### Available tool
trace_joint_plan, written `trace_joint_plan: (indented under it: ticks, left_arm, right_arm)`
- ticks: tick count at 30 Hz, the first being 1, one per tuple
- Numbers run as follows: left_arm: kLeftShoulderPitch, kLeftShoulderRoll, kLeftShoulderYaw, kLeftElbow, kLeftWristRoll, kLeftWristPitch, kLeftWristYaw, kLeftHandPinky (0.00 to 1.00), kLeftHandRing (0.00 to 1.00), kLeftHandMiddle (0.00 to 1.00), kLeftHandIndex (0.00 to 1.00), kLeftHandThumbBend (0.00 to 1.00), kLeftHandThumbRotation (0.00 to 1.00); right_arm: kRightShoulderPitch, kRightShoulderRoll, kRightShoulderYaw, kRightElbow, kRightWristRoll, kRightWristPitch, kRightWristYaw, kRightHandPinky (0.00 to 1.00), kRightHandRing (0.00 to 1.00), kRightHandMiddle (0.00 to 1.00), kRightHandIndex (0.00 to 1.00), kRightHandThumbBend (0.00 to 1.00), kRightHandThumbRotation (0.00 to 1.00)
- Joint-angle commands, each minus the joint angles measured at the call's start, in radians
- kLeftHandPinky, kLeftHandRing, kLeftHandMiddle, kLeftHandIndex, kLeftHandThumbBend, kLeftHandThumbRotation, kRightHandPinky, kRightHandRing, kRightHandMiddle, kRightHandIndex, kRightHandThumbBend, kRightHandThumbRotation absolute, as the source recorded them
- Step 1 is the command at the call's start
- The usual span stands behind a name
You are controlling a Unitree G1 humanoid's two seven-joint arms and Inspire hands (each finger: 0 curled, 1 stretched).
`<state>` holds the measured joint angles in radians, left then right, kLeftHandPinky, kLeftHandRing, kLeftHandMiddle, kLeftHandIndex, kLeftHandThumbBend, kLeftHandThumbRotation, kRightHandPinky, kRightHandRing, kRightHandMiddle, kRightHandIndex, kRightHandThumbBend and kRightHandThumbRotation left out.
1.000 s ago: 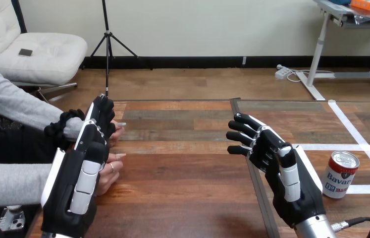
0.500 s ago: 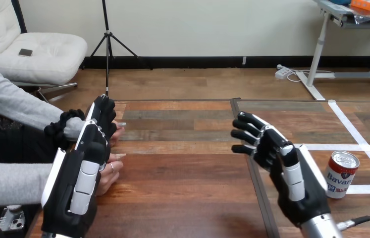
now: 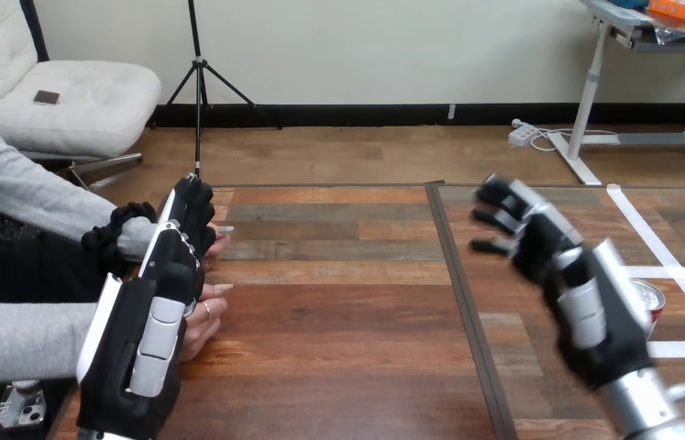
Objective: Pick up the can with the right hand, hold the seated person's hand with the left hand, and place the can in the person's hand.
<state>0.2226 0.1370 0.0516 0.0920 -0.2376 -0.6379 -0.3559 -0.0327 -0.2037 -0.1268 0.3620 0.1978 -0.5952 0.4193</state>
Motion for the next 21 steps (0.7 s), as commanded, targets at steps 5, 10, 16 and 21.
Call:
trace_joint_plan:
  ticks: [5,10,16,21]
  left_arm:
    - [-0.044,-0.004,0.008,-0.02,0.013,-0.017,0.01,1.0,1.0,1.0,1.0,0.76,0.97]
    - [-0.045,0.0,0.011,-0.016,0.018,-0.022,0.011,1.0,1.0,1.0,1.0,0.76,0.97]
    - [-0.047,0.004,0.013,-0.016,0.023,-0.023,0.012,1.0,1.0,1.0,1.0,0.76,0.96]
    - [-0.047,0.003,0.014,-0.016,0.026,-0.022,0.018,1.0,1.0,1.0,1.0,0.78,0.95]
  right_arm:
    - [-0.121,-0.054,-0.048,-0.041,0.003,-0.029,-0.03,0.78,0.88,0.9,0.91,1.0,1.0]
    - [-0.135,-0.079,-0.067,-0.032,0.004,-0.03,-0.038,0.79,0.89,0.91,0.91,1.0,1.0]
    - [-0.149,-0.095,-0.087,-0.021,0.004,-0.03,-0.058,0.81,0.89,0.91,0.91,1.0,0.99]
    - [-0.16,-0.11,-0.103,-0.008,0.005,-0.034,-0.062,0.8,0.89,0.91,0.9,1.0,0.99]
